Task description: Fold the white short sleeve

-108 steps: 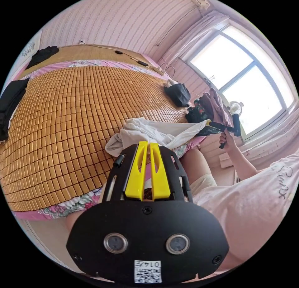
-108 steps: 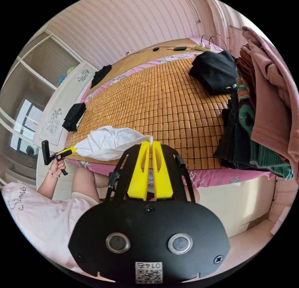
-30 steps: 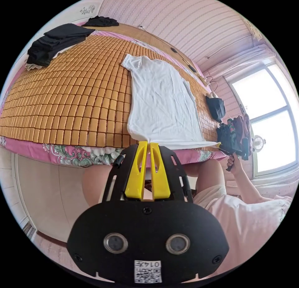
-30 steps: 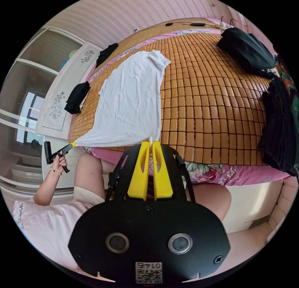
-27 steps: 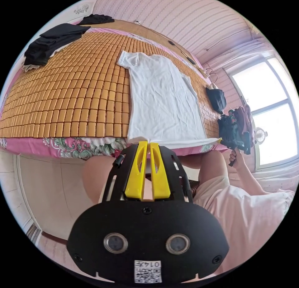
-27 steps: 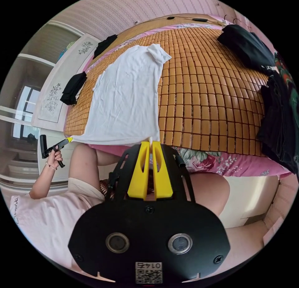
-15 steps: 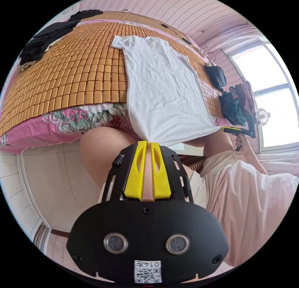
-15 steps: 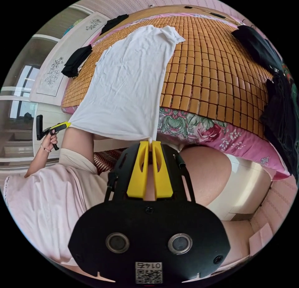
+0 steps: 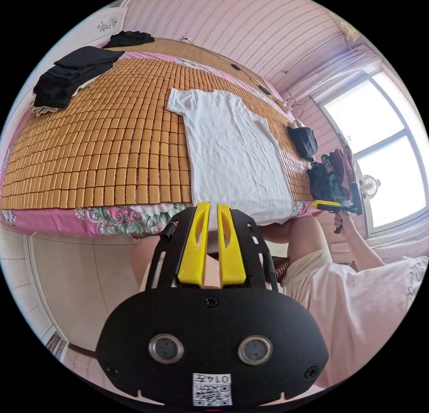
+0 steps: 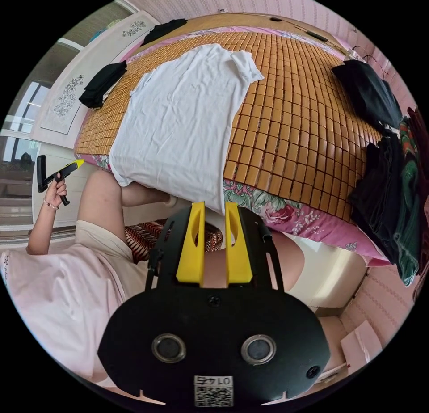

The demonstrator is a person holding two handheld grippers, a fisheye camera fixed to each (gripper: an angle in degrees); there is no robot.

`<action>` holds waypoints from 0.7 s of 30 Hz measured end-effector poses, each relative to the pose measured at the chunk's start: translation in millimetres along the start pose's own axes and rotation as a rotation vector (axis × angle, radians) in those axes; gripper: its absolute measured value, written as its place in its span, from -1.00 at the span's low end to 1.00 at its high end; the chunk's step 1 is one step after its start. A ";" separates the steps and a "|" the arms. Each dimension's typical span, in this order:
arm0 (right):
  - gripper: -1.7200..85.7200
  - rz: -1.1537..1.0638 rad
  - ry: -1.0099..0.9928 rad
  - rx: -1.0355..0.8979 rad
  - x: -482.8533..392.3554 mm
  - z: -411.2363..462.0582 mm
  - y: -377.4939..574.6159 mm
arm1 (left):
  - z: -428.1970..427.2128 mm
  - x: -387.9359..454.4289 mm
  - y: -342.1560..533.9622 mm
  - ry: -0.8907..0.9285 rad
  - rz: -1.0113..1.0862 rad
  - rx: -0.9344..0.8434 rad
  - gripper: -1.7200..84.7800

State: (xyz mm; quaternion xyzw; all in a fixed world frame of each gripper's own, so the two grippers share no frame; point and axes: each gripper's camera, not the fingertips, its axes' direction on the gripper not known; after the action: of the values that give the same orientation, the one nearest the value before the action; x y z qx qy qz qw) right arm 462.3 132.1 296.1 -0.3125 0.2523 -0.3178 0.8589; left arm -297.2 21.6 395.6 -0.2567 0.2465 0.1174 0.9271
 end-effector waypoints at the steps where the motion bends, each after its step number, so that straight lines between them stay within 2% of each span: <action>1: -0.79 -0.022 0.012 0.017 -7.7 -6.3 -13.7 | 7.3 1.0 -14.6 0.005 0.006 0.011 -0.88; 8: -0.74 -0.045 0.096 0.115 -2.0 -24.7 -136.7 | 93.1 28.1 -134.2 0.091 0.127 -0.013 -0.89; 13: -0.71 0.158 0.051 0.125 51.8 -5.0 -238.8 | 157.5 63.6 -225.1 0.139 0.223 -0.031 -0.89; 16: -0.83 0.241 0.035 0.082 68.6 6.1 -250.6 | 188.9 97.5 -275.1 0.166 0.301 -0.066 -0.90; 21: -0.92 0.366 -0.062 0.172 83.1 -26.8 -204.9 | 222.1 162.2 -333.1 0.186 0.428 -0.127 -0.91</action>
State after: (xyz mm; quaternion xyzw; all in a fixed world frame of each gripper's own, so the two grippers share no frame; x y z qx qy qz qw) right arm 421.5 -59.9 401.2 -0.1964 0.2502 -0.1673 0.9332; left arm 43.6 -125.1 616.7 -0.2661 0.3718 0.3021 0.8365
